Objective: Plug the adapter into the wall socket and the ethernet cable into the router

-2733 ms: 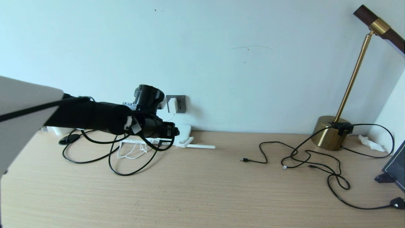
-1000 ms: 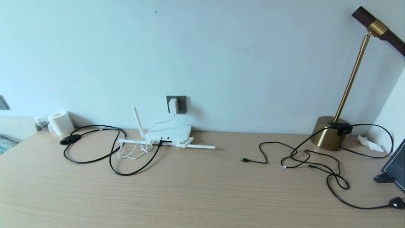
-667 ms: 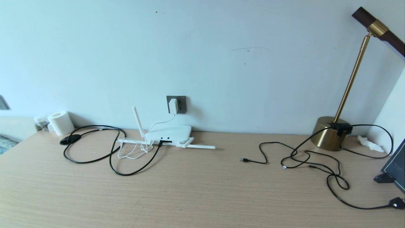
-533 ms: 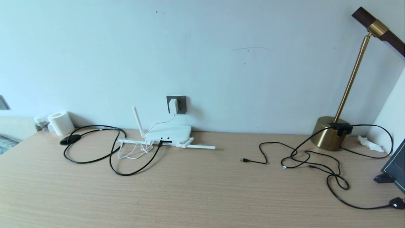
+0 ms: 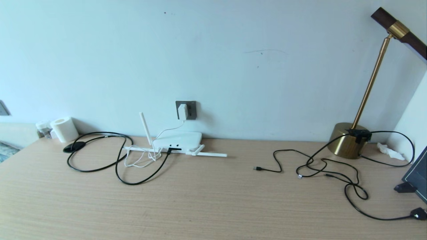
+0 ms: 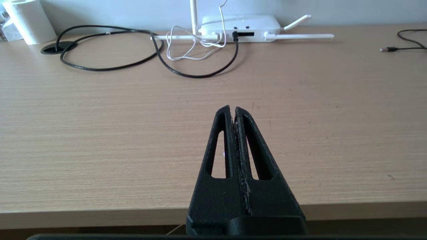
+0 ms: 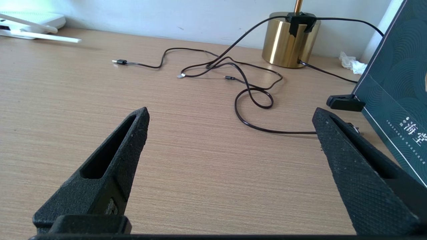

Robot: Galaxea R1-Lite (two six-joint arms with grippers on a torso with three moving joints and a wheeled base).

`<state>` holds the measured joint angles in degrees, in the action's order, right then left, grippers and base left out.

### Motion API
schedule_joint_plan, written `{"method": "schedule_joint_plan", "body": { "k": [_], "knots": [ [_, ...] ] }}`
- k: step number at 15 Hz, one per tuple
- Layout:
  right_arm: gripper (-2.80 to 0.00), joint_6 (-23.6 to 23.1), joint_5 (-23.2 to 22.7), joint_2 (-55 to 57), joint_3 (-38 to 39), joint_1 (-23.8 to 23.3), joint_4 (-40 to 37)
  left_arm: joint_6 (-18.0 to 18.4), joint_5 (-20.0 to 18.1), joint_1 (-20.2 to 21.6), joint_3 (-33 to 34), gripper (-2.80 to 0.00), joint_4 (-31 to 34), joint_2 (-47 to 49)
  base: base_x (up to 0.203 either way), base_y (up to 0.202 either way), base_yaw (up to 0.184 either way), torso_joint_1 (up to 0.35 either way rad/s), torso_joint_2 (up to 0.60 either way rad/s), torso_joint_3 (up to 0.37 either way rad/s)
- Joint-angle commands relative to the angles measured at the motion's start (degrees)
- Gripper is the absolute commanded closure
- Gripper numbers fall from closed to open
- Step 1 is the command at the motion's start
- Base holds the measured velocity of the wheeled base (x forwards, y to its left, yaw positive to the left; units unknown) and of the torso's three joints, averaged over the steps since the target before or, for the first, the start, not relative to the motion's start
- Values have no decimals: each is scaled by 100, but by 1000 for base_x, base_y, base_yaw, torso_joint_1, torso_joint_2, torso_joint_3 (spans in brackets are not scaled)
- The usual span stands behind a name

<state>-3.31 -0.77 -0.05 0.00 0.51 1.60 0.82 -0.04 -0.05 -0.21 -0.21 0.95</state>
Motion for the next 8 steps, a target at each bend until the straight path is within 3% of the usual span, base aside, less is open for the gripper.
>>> {"method": "schedule_joint_plan", "body": {
  "k": [1, 4, 8],
  "knots": [
    [-280, 30, 10, 5, 62, 9, -1, -11, 4, -4, 21, 0, -14, -104, 0, 0, 0, 0, 0, 0],
    [-280, 25, 158, 5, 69, 2, -1, -11, 4, -4, 21, 0, -14, -104, 0, 0, 0, 0, 0, 0],
    [-280, 390, 173, 5, 62, 2, 24, -11, 4, -4, 21, 0, -14, -104, 0, 0, 0, 0, 0, 0]
  ]
}}
